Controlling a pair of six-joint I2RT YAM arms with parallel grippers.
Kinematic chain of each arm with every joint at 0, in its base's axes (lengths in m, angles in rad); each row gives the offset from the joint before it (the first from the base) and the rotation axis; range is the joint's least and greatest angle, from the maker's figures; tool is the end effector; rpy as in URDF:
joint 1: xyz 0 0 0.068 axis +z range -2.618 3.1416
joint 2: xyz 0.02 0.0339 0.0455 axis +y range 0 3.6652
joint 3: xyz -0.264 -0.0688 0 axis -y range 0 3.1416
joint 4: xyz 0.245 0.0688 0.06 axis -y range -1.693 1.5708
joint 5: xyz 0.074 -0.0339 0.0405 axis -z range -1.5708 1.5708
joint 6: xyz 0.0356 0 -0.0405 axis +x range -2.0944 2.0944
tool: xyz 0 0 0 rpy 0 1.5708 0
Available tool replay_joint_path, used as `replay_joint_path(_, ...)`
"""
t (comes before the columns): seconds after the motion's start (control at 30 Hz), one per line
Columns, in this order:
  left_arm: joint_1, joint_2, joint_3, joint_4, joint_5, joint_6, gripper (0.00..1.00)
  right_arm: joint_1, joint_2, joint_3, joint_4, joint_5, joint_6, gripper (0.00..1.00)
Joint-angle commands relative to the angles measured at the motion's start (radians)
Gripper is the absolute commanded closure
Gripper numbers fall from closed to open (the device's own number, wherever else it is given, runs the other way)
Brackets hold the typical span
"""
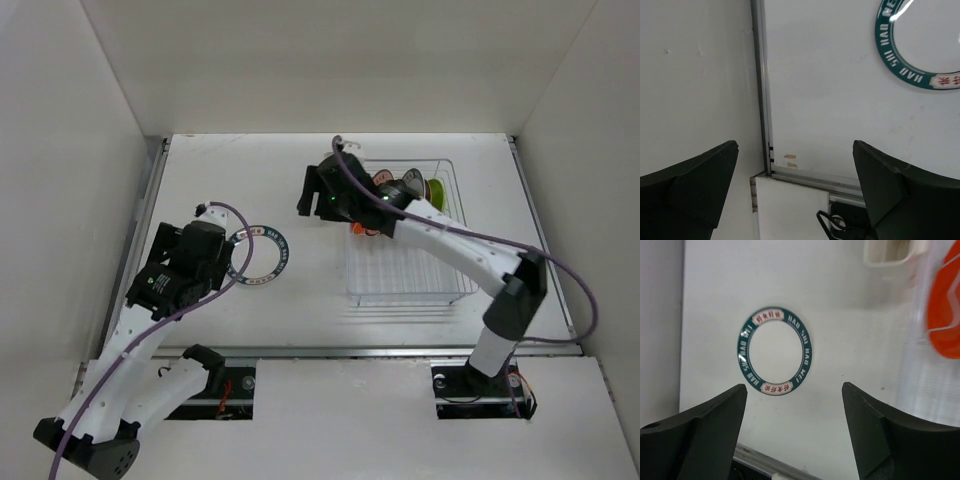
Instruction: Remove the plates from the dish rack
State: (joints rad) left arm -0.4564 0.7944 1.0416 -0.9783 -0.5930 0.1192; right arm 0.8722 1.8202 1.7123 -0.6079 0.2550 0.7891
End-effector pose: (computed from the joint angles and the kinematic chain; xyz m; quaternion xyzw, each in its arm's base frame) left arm 0.1299 -0.0416 0.3509 0.1337 0.8712 0.1976 0.4291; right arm 0.2751 0.3136 0.3314 0.0152 0.9040 0.2256 0.3628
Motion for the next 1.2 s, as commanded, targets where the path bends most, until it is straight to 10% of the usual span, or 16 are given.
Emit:
replay_joint_path(0.0,0.013,-0.010,-0.060,0.036,-0.140,0.030,0.00,-0.002,-0.178,0.050,-0.153,0.188,-0.066,0.17)
replay_joint_path(0.2,0.031,-0.030,-0.132,0.059,-0.194,0.042,0.00,-0.264,-0.401,-0.101,-0.285,0.299,-0.111,0.21)
replay_joint_path(0.5,0.050,-0.040,-0.141,0.050,-0.163,0.042,0.00,-0.562,-0.329,-0.223,-0.201,0.210,-0.202,0.38)
replay_joint_path(1.17,0.068,-0.040,-0.141,0.041,-0.133,0.042,0.00,-0.680,-0.130,-0.278,-0.007,0.073,-0.269,0.50)
